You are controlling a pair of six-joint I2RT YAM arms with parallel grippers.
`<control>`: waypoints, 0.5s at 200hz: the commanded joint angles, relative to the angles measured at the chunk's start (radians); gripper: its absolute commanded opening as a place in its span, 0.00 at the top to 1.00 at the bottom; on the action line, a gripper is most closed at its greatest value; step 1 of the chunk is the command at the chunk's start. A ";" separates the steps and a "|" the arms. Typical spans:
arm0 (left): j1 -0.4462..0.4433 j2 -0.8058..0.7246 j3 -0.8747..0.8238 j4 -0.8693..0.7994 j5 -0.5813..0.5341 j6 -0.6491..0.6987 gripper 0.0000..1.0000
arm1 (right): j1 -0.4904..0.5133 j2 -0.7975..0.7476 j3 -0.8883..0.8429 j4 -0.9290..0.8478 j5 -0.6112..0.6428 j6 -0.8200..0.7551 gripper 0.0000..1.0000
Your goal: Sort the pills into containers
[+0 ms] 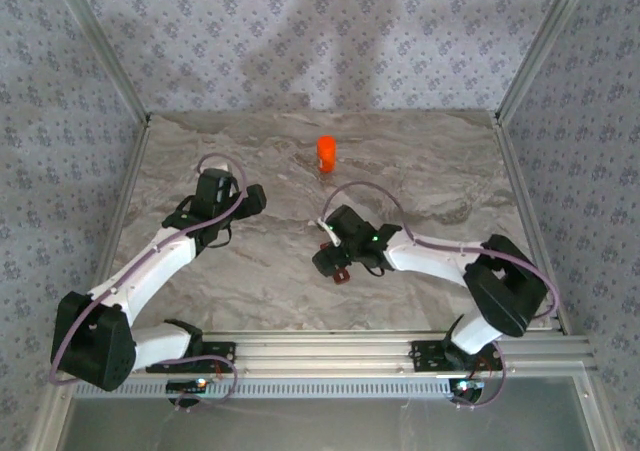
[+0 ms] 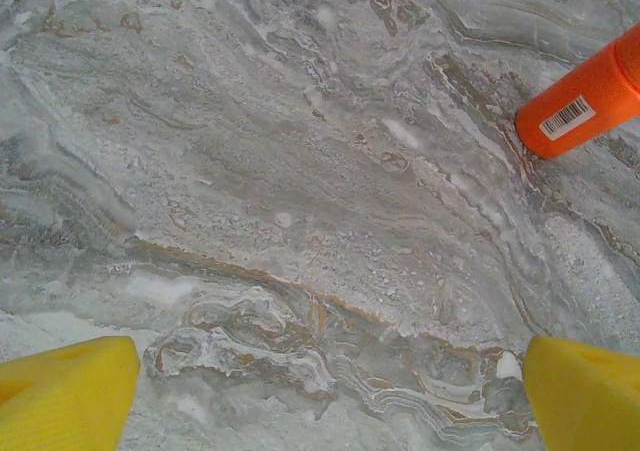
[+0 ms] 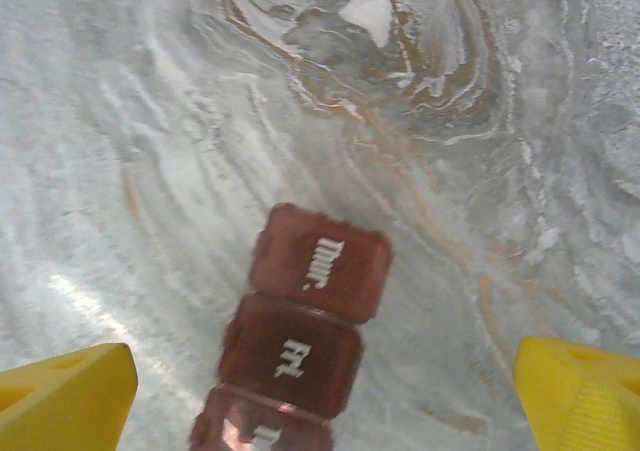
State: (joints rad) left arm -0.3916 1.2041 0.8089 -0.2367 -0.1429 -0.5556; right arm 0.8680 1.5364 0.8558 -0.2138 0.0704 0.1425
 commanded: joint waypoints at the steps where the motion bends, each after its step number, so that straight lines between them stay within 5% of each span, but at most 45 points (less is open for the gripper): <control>1: -0.012 -0.022 -0.012 -0.002 0.018 -0.020 0.02 | 0.002 -0.035 -0.050 0.010 -0.060 0.081 0.02; 100: -0.031 -0.019 -0.009 -0.006 0.016 -0.027 0.02 | 0.076 0.042 -0.081 0.001 0.028 0.271 0.17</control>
State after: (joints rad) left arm -0.4156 1.2041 0.8082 -0.2367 -0.1303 -0.5705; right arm 0.9386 1.5452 0.7830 -0.2150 0.0650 0.3634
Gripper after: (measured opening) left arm 0.980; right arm 0.843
